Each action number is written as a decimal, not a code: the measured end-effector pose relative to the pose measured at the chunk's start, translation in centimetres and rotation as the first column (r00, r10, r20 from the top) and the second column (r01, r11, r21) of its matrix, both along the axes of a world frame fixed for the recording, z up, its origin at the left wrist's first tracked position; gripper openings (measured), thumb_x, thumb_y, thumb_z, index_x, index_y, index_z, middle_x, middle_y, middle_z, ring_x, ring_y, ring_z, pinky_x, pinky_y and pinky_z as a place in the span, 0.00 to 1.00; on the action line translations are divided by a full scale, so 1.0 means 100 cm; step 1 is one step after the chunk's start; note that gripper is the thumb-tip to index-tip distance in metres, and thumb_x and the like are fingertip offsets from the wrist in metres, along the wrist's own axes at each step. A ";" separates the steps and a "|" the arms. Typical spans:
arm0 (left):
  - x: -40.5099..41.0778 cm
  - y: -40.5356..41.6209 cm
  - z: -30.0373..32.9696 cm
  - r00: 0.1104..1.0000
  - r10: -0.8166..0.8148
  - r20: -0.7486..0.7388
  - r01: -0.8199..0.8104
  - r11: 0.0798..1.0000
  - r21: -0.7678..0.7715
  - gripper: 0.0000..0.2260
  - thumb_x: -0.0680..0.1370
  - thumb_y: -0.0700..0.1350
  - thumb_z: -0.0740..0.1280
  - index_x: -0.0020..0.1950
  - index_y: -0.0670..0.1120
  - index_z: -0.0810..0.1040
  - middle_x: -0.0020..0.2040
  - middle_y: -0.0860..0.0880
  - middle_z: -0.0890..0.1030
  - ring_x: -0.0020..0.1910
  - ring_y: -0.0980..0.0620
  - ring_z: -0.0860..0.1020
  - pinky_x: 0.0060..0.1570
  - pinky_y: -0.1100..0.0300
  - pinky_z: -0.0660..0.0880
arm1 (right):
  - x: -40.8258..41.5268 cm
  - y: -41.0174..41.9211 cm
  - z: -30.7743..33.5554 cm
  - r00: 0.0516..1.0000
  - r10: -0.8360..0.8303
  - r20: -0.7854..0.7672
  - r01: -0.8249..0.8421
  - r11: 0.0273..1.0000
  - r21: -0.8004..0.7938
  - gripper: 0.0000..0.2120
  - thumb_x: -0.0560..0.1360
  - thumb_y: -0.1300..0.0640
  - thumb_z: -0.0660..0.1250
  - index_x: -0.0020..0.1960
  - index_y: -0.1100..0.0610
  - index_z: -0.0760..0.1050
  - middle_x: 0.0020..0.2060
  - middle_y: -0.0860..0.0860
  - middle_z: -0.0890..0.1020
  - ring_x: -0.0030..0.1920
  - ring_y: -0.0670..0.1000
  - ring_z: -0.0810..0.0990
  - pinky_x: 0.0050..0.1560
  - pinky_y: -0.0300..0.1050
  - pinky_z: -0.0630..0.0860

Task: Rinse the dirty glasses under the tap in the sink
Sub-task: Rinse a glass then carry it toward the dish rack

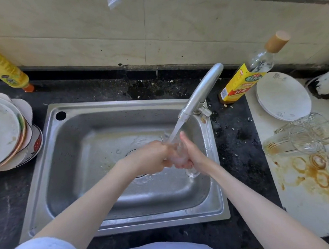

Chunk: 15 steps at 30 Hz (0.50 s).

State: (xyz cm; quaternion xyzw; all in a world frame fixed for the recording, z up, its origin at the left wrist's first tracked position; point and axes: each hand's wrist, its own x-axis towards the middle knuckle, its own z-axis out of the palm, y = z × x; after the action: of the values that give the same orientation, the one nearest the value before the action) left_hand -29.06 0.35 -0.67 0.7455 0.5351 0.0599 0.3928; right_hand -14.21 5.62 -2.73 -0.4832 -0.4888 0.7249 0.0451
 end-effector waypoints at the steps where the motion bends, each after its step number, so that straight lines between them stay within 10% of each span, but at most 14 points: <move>1: -0.003 0.002 0.000 0.998 -0.008 -0.062 0.007 1.000 -0.019 0.08 0.73 0.40 0.68 0.49 0.51 0.81 0.47 0.54 0.83 0.48 0.52 0.78 0.49 0.57 0.74 | 0.000 0.001 0.001 0.999 0.046 0.016 -0.046 0.999 -0.005 0.33 0.79 0.37 0.38 0.41 0.50 0.79 0.24 0.51 0.75 0.24 0.49 0.69 0.24 0.38 0.58; 7: 0.011 -0.003 0.007 0.811 0.532 0.243 -0.539 0.841 -0.042 0.13 0.69 0.44 0.75 0.36 0.49 0.70 0.33 0.54 0.76 0.35 0.52 0.74 0.38 0.63 0.69 | 0.000 -0.009 0.000 0.996 -0.082 0.040 0.061 0.929 0.366 0.19 0.82 0.47 0.46 0.44 0.51 0.72 0.34 0.46 0.73 0.34 0.45 0.70 0.37 0.39 0.68; 12: -0.004 -0.002 0.014 0.991 0.079 0.107 -0.070 0.994 -0.087 0.09 0.72 0.37 0.71 0.48 0.49 0.83 0.45 0.51 0.83 0.43 0.56 0.77 0.52 0.61 0.72 | -0.003 -0.003 0.011 0.999 0.002 0.050 -0.004 1.000 0.027 0.32 0.81 0.41 0.38 0.33 0.53 0.73 0.19 0.50 0.72 0.18 0.45 0.65 0.23 0.39 0.57; 15: -0.008 0.000 0.017 0.984 0.172 0.049 -0.169 0.984 -0.052 0.05 0.69 0.40 0.74 0.41 0.50 0.84 0.37 0.56 0.81 0.36 0.61 0.74 0.47 0.64 0.71 | 0.001 -0.006 0.007 0.996 0.091 -0.007 -0.090 0.995 0.052 0.34 0.78 0.38 0.37 0.36 0.49 0.77 0.20 0.49 0.71 0.20 0.45 0.60 0.25 0.40 0.53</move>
State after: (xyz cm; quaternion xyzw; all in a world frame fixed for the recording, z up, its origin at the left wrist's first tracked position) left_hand -29.86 0.39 1.02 0.6855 0.5876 0.1004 0.4182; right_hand -14.12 5.07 -2.04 -0.4559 -0.5285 0.7156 0.0268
